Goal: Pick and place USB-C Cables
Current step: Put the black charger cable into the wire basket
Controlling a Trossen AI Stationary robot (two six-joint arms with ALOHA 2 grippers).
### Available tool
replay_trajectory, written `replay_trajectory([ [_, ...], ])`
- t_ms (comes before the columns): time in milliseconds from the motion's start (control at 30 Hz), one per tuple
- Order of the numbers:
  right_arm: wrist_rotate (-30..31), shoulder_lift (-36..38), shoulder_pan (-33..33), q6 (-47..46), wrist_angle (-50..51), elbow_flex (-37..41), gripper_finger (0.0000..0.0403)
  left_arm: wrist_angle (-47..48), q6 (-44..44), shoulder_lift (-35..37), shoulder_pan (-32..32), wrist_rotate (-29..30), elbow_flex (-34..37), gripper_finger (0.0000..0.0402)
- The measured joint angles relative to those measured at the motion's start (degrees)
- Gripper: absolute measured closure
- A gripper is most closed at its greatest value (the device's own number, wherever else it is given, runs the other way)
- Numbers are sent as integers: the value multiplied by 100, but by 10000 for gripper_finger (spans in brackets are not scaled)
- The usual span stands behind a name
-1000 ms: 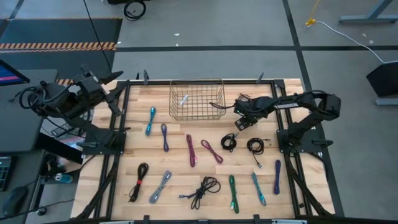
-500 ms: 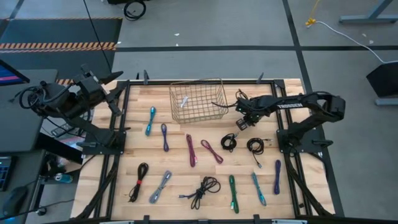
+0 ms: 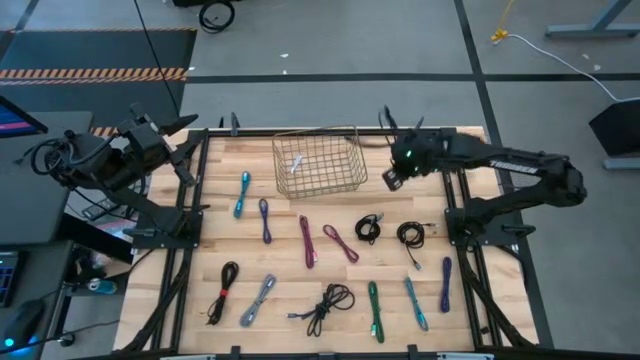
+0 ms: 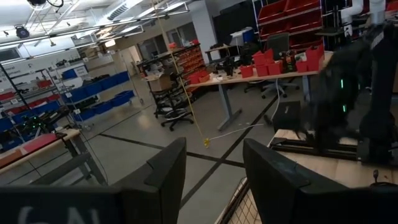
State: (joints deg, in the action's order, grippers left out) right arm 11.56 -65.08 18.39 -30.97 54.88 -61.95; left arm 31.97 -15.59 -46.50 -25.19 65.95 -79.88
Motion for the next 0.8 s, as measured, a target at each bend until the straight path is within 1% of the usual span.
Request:
replay_trajectory([
  [133,-357,-268,136,806,-4,-1248,354,0,0,0,-2,0,0,234],
  [267,-744,-956,272,1654,-1,-2605,354,0,0,0,-1,0,0,234],
  [400,-1489,-1899,375,2424,25,-3916,354,0,0,0,-2,0,0,234],
  [500,-2125,-2616,426,2827,69,-4729,354,0,0,0,-2,0,0,234],
  [567,-2490,-3068,447,3026,166,-5167,354,0,0,0,-1,0,0,234],
  [667,-2777,-3719,452,3280,405,-5652,354,0,2,0,-2,-2,0,234],
  [800,-2988,-4426,450,3524,613,-5830,354,0,2,0,-2,-4,0,234],
])
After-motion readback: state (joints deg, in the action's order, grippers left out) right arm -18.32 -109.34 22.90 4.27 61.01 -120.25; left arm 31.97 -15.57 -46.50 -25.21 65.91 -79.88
